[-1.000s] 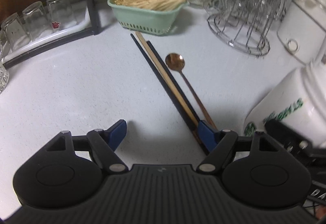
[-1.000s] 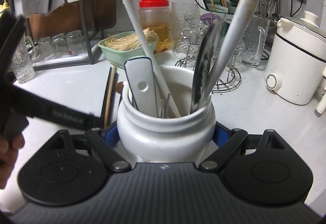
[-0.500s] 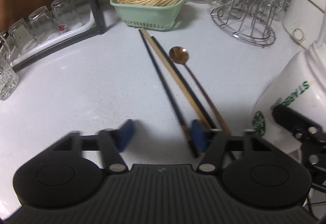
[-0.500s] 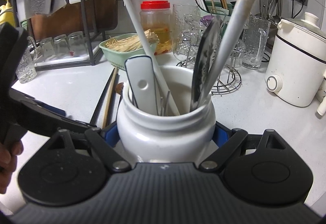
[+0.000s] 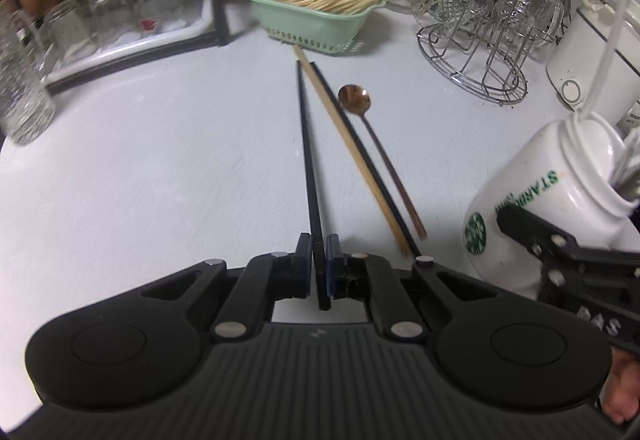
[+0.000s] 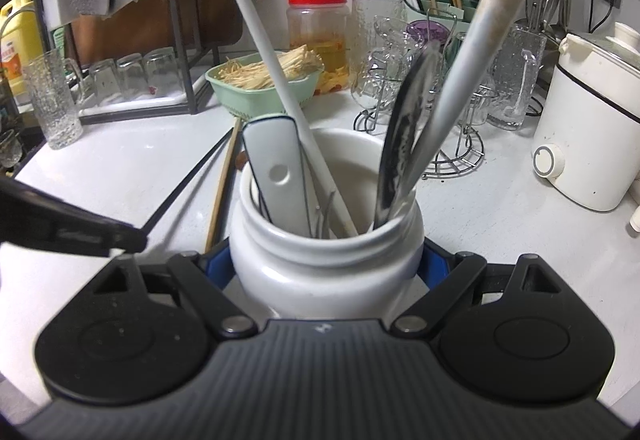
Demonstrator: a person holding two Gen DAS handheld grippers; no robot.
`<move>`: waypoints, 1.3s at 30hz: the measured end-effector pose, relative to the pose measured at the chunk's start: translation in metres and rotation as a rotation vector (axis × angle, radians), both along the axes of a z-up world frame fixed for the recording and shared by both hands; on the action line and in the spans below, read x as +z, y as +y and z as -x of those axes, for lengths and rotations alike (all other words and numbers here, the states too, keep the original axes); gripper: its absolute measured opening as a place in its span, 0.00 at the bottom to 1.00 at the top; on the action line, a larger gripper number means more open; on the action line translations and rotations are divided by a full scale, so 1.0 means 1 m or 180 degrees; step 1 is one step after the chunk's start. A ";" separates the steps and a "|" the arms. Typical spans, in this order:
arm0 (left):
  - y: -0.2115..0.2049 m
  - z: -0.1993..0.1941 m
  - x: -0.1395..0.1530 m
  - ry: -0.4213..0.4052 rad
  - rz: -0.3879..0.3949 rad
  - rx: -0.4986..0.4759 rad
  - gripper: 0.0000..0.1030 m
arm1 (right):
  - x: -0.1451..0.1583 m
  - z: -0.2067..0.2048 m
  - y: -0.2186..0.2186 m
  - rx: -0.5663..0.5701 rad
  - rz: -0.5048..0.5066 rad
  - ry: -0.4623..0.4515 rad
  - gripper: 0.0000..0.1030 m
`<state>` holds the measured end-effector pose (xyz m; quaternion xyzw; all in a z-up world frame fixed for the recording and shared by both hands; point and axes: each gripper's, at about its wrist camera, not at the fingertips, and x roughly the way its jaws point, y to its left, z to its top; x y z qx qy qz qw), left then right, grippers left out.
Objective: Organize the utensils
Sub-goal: 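Close left gripper on the black chopstick, then lift the black chopstick with left gripper and carry it over the jar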
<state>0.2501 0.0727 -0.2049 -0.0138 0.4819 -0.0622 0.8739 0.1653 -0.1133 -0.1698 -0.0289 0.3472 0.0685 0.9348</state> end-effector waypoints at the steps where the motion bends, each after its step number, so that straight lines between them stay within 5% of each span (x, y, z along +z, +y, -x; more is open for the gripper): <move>1: 0.003 0.007 0.003 0.0024 0.0027 0.0028 0.07 | 0.000 0.001 0.000 0.0022 0.0002 0.0010 0.88; 18: 0.014 0.118 0.010 0.0481 0.0347 0.0346 0.07 | 0.002 0.003 0.000 0.0362 0.0011 0.0043 0.88; 34: 0.022 0.134 -0.006 0.0618 0.0545 0.0685 0.08 | 0.002 0.002 -0.003 0.0591 -0.0018 0.0030 0.88; 39: 0.021 0.144 -0.007 0.0662 0.0621 0.0729 0.44 | 0.002 0.001 -0.003 0.0645 -0.0027 0.0042 0.88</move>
